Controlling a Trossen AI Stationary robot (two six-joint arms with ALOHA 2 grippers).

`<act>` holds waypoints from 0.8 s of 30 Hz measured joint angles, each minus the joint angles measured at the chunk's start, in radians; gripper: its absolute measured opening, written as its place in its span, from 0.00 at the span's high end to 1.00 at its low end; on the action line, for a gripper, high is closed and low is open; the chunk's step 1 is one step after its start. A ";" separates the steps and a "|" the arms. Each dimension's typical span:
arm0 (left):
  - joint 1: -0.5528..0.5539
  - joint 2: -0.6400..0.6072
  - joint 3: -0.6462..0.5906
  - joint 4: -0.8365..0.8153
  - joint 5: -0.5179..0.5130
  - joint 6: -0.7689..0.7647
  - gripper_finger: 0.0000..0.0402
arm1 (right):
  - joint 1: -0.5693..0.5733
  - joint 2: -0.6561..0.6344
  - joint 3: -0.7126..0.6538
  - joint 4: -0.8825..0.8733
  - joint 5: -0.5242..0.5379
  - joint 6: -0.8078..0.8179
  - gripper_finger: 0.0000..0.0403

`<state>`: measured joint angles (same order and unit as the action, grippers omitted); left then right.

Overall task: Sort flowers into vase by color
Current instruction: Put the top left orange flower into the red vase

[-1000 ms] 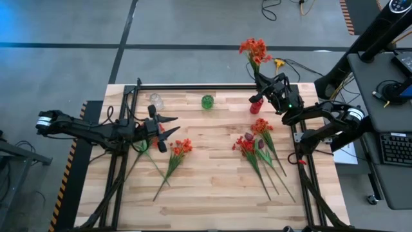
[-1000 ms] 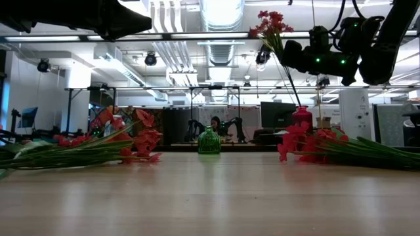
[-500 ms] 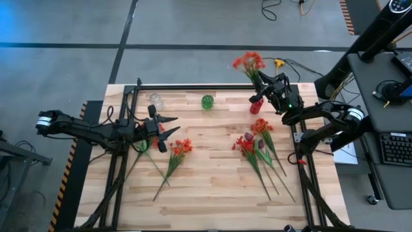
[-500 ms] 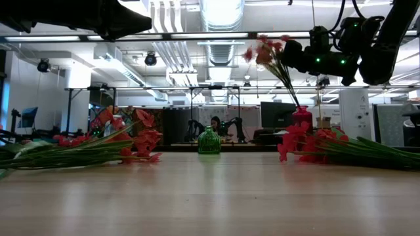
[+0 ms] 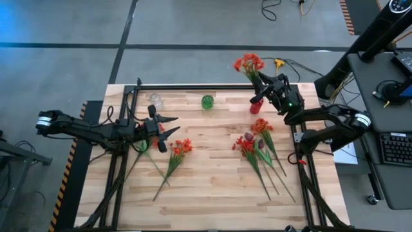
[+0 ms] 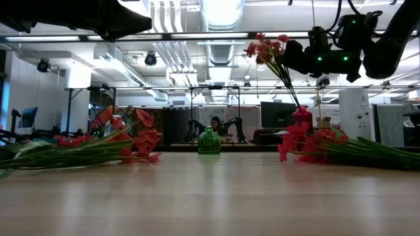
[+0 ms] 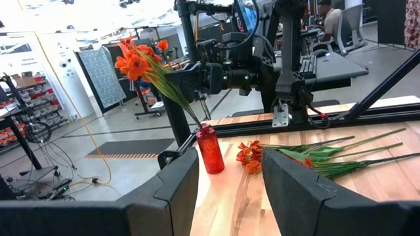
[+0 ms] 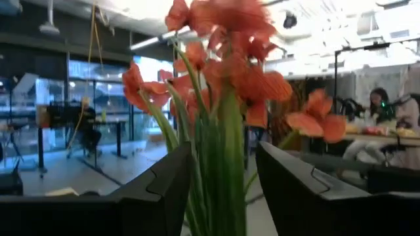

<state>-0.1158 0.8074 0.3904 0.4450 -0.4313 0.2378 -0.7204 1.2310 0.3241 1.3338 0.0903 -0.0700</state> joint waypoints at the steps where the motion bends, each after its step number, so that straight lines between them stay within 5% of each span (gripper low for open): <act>1: 0.000 0.000 0.000 0.000 -0.001 -0.001 0.63 | 0.000 -0.021 0.000 -0.032 0.015 0.005 0.58; 12: 0.000 0.000 0.000 0.000 -0.006 -0.011 0.63 | 0.007 -0.233 0.010 -0.395 0.042 0.026 0.53; 24: 0.000 0.000 0.000 0.000 -0.007 -0.012 0.63 | 0.007 -0.375 0.011 -0.593 0.042 0.081 0.53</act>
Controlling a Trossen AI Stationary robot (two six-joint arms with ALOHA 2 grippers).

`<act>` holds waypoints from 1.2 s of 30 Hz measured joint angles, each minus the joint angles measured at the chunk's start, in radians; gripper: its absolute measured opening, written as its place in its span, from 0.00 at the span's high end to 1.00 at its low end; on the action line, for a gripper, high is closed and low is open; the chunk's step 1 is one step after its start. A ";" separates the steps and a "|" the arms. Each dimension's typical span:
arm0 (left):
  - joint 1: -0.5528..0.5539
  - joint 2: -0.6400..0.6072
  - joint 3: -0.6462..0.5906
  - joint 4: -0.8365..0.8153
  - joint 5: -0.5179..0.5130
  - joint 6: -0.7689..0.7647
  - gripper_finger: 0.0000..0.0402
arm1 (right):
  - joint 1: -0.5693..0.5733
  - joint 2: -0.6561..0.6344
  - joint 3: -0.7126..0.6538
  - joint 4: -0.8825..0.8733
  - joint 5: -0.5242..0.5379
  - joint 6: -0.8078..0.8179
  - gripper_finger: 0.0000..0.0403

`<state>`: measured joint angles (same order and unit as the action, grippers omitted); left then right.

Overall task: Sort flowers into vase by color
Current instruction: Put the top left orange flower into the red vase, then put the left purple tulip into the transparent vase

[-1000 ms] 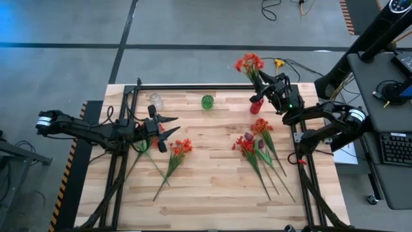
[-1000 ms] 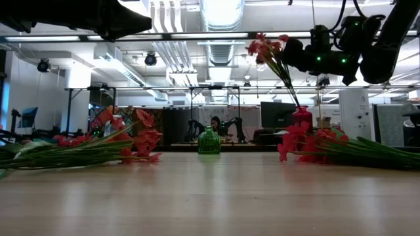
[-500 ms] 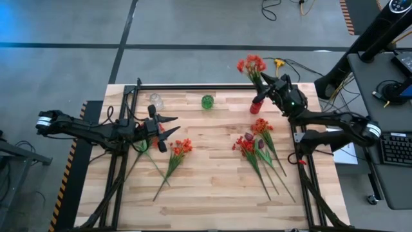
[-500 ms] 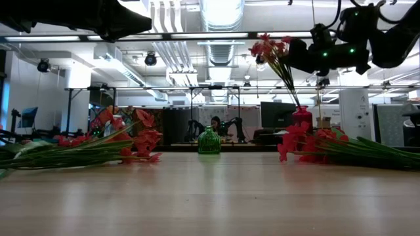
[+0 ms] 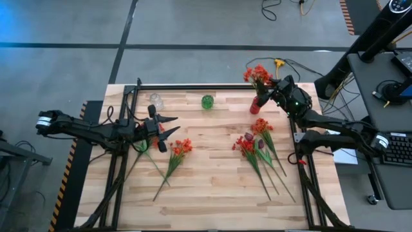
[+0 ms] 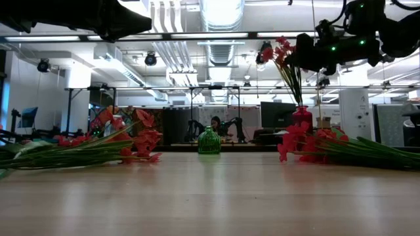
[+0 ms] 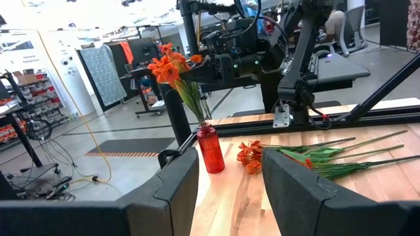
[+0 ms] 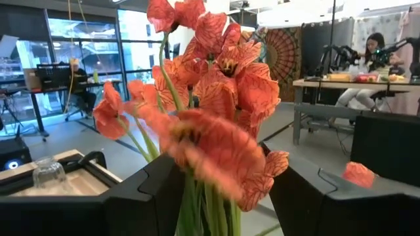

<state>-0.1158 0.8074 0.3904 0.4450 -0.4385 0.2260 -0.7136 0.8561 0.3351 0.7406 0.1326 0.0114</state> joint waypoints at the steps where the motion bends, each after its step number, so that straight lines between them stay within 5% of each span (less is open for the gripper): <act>1: 0.000 0.000 0.000 0.000 0.000 0.000 0.63 | 0.000 -0.012 0.000 -0.017 0.000 0.006 0.53; 13: 0.000 0.000 0.000 -0.003 0.000 0.000 0.63 | 0.000 -0.129 0.000 -0.210 0.008 0.076 0.53; 24: 0.000 0.000 0.000 -0.007 0.000 -0.009 0.63 | 0.000 -0.177 0.002 -0.319 0.005 0.131 0.40; 36: -0.002 0.000 0.000 -0.049 0.001 -0.157 0.63 | 0.011 -0.199 0.234 -0.933 -0.001 0.251 0.38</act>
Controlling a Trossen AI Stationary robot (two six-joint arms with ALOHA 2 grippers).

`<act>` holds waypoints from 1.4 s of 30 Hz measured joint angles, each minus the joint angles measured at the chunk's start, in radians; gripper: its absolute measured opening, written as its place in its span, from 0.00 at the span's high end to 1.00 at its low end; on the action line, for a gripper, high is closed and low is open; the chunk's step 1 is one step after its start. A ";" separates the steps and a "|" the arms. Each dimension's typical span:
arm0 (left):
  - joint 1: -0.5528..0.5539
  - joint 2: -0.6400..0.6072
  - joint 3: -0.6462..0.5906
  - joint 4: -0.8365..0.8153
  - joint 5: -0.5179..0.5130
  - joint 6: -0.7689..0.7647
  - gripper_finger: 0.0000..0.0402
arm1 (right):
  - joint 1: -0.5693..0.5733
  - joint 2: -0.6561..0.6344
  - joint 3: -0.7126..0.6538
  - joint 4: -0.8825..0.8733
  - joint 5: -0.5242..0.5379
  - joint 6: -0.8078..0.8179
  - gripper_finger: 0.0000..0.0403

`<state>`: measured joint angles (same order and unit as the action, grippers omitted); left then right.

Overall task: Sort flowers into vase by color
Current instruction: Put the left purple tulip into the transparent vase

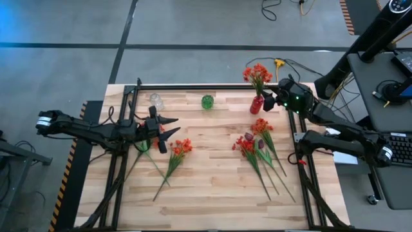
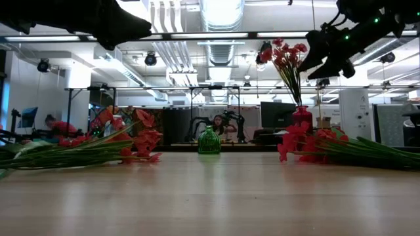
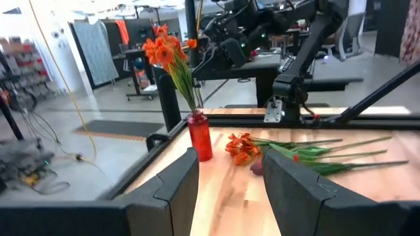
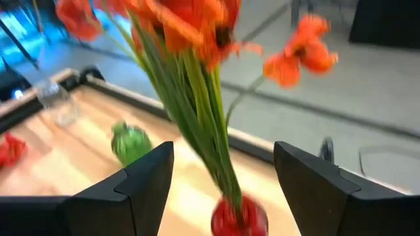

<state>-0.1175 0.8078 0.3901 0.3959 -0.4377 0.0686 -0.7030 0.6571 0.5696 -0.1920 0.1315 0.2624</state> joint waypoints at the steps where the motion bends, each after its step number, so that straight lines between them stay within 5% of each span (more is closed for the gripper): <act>1: -0.002 0.000 0.002 -0.011 0.000 -0.027 0.63 | 0.004 0.000 0.020 -0.054 0.000 0.016 0.38; 14: -0.167 0.058 0.331 -0.914 0.019 -0.614 0.63 | 0.079 -0.016 0.113 -0.447 0.000 0.123 0.41; 19: -0.267 0.120 0.442 -1.121 0.038 -0.821 0.63 | 0.131 -0.022 0.113 -0.507 0.000 0.170 0.41; 24: -0.339 0.191 0.477 -1.190 0.048 -1.042 0.63 | 0.191 -0.025 0.113 -0.594 -0.002 0.234 0.41; 35: -0.359 0.334 0.467 -1.284 0.294 -1.449 0.63 | 0.323 -0.029 0.115 -0.663 -0.003 0.314 0.41; 42: -0.369 0.341 0.467 -1.286 0.318 -1.721 0.63 | 0.373 -0.029 0.115 -0.663 -0.001 0.301 0.42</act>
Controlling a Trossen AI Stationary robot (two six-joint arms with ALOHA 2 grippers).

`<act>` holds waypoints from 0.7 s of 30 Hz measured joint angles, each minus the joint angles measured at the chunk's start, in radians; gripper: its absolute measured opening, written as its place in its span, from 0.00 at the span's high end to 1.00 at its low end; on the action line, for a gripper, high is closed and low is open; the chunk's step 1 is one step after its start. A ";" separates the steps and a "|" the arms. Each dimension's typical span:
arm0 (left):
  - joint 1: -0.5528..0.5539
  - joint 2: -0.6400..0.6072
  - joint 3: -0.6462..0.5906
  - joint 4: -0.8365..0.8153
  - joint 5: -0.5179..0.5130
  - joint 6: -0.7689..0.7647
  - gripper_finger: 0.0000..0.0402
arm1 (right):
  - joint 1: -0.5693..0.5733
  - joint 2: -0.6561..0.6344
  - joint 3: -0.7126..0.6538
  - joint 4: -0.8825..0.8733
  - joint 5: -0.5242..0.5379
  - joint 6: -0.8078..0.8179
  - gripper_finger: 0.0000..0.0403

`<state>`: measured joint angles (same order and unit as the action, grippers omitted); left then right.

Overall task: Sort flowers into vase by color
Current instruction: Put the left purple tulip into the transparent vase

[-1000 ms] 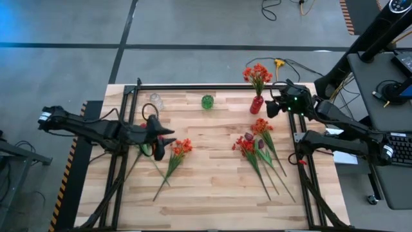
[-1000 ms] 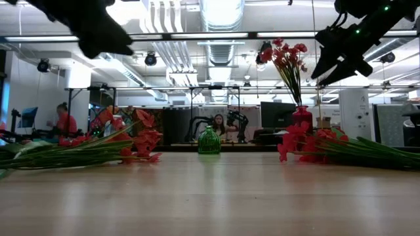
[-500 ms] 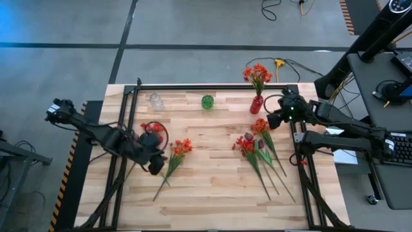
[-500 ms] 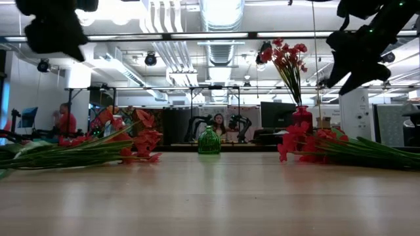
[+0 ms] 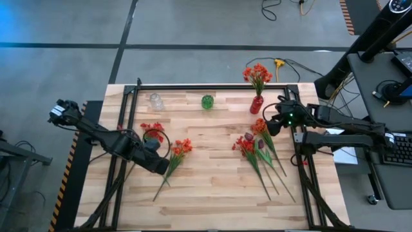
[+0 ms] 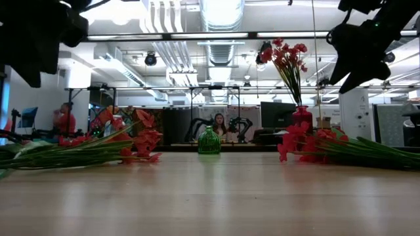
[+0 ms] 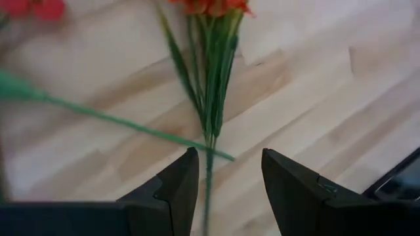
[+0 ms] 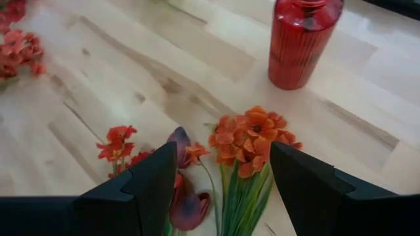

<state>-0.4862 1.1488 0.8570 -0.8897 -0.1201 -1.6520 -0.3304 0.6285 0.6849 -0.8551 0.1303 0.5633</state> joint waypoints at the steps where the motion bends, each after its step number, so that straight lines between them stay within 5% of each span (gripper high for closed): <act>1: -0.007 0.000 0.000 -0.002 0.001 -0.051 0.63 | 0.005 0.000 0.000 0.000 0.000 -0.006 0.42; 10: -0.092 0.095 0.000 -0.072 0.016 -0.247 0.61 | 0.040 0.003 -0.004 -0.003 0.000 -0.031 0.42; 21: -0.108 0.153 -0.007 -0.107 -0.021 -0.297 0.43 | 0.057 0.003 -0.004 -0.009 0.000 -0.067 0.42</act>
<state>-0.5945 1.3021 0.8501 -0.9966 -0.1408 -1.9488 -0.2737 0.6315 0.6807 -0.8644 0.1299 0.4960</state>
